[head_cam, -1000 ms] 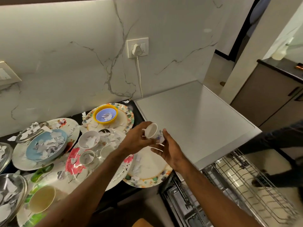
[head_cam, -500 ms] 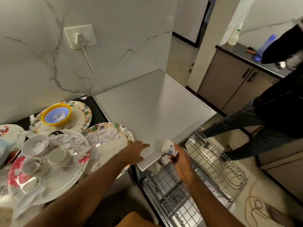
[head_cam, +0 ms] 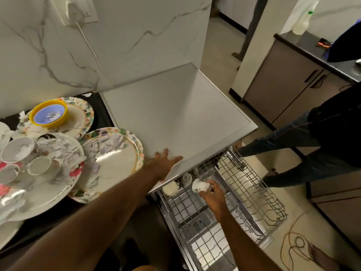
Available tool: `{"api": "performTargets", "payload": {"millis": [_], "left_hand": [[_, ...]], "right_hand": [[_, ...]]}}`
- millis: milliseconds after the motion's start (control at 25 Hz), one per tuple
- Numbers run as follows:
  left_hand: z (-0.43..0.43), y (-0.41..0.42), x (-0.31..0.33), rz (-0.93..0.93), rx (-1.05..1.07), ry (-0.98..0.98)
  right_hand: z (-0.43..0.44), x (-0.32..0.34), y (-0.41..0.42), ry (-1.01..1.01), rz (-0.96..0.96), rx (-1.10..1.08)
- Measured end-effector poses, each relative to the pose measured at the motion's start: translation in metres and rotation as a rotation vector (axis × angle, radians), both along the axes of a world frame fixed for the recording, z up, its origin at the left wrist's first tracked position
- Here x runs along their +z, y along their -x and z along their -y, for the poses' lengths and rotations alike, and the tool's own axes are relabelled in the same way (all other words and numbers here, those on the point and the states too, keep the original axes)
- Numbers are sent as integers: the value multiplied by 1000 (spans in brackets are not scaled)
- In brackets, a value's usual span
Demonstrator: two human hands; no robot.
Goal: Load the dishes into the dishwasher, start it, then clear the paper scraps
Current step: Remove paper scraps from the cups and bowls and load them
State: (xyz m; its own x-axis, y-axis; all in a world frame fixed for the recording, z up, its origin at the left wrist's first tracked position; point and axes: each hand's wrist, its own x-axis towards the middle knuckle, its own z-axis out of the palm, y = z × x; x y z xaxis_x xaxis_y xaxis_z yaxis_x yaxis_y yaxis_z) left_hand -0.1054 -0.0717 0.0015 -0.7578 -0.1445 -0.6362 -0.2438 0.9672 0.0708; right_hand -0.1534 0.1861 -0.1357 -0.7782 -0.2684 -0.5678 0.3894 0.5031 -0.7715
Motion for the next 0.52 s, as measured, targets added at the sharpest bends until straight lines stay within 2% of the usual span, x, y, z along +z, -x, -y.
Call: {"api": "performTargets", "payload": {"millis": [160, 280, 360, 520], "left_hand": [[-7, 13, -1, 1, 67, -46], [-16, 23, -12, -84, 228, -36], [-12, 29, -20, -69, 188, -72], [0, 35, -13, 110, 59, -108]], "right_hand": [[5, -37, 11, -275, -173, 208], [13, -54, 12, -462, -289, 404], [19, -67, 16, -551, -351, 516], [29, -95, 23, -601, -371, 639]]}}
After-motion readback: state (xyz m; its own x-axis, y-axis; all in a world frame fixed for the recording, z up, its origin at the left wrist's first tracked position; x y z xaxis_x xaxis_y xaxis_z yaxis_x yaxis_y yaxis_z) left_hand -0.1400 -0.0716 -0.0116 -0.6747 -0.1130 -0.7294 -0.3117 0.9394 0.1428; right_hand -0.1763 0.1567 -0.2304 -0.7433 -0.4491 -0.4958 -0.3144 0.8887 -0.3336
